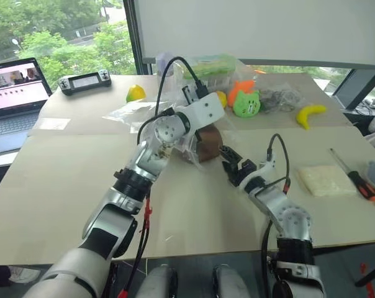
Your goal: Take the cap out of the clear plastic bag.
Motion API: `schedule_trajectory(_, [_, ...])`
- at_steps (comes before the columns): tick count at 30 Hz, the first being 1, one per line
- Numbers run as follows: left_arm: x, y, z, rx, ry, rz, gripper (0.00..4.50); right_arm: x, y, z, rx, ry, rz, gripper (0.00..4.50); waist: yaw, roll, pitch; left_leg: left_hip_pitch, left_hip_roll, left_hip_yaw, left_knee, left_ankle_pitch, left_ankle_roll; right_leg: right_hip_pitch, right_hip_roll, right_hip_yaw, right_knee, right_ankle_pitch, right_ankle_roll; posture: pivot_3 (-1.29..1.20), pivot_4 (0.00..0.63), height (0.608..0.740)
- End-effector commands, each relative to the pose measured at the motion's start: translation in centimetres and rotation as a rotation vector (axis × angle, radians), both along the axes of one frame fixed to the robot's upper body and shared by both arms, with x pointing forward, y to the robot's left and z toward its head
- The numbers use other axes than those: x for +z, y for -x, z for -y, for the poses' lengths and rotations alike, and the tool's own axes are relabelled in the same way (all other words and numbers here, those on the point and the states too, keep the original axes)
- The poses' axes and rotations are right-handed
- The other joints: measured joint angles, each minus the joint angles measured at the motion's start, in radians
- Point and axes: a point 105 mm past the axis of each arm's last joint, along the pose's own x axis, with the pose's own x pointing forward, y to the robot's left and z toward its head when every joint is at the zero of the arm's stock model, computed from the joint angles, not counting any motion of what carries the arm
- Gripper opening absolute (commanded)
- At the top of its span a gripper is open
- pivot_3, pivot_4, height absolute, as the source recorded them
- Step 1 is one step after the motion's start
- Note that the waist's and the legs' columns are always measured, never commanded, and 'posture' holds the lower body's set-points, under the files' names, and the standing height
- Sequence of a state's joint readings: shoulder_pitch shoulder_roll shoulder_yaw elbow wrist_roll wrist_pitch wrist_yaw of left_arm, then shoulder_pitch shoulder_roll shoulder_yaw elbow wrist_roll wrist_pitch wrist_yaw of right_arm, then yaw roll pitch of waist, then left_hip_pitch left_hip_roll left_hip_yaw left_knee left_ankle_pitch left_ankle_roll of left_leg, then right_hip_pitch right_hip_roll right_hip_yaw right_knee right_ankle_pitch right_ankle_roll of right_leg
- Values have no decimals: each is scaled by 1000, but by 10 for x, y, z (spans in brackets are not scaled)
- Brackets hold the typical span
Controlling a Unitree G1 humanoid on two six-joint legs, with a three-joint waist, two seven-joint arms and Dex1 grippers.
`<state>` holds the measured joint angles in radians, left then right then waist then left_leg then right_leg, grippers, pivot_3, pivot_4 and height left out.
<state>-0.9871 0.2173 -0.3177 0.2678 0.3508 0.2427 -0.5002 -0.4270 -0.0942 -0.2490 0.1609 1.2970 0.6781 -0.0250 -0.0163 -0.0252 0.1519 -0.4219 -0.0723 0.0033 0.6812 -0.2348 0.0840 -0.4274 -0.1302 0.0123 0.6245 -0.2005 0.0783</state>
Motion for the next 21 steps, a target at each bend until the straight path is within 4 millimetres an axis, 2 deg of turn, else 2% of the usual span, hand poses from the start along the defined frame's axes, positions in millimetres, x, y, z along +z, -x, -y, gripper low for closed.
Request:
schedule_trajectory(1, [21, 8, 5, -18, 29, 58, 82, 12, -11, -11, 32, -10, 68, 4500, -1, 0, 0, 0, 0, 0, -1, 0, 0, 0, 0, 0, 0, 0, 0, 0, 150, 739])
schedule_trajectory(6, [21, 10, 8, -25, 35, 55, 82, 5, -22, -28, 82, 8, 47, 4500, -1, 0, 0, 0, 0, 0, -1, 1, -1, -2, 0, 0, 1, 0, 0, 0, 150, 739])
schedule_trajectory(8, [21, 10, 6, -20, 33, 57, 0, 3, -25, -28, 80, 4, 41, 3979, -2, 1, 0, 0, 0, 0, -1, 1, -2, -2, 0, 0, 1, 0, 0, 0, 150, 739])
schedule_trajectory(9, [21, 10, 5, -18, 33, 57, 0, 2, -26, -26, 69, 0, 36, 3865, -1, 1, 0, 0, 0, 0, -1, 1, -2, -2, 0, 0, 1, 0, 0, 0, 150, 739])
schedule_trajectory(11, [20, 10, 4, -16, 31, 56, 0, 1, -26, -22, 55, -3, 29, 3288, 0, 1, 0, -1, 0, 0, -1, 1, -3, -2, 0, 0, 1, 0, 0, 0, 150, 739])
schedule_trajectory(13, [18, 11, 4, -16, 25, 56, 0, 0, -24, -19, 50, 16, 30, 2423, 0, 1, 0, -1, 0, 0, -1, 1, -3, -2, 0, 0, 1, 0, 0, 0, 150, 739])
schedule_trajectory(16, [13, 12, 6, -21, 19, 51, 0, 1, -19, -10, 18, 63, 28, 1399, 2, 1, 0, -1, 0, 0, -1, 1, -3, -3, 0, 0, 2, 0, 0, 0, 150, 739])
schedule_trajectory(19, [4, 14, 8, -29, 29, 12, 0, 13, -7, 14, -56, 108, 43, 355, 6, 1, 0, -1, 0, -1, -1, 1, -3, -2, 0, 0, 2, 0, 0, 0, 150, 739])
schedule_trajectory(20, [1, 15, 8, -31, 20, 12, 0, 19, 1, 24, -83, 122, 42, 156, 9, 1, 0, -1, 0, -1, -1, 1, -3, -2, -1, 0, 2, 0, 0, 0, 150, 739])
schedule_trajectory(21, [0, 16, 9, -33, 23, 8, 0, 21, 7, 30, -102, 134, 30, 156, 13, 1, 0, -1, 0, -2, -2, 1, -3, -2, -1, 0, 1, 0, 0, 0, 150, 739])
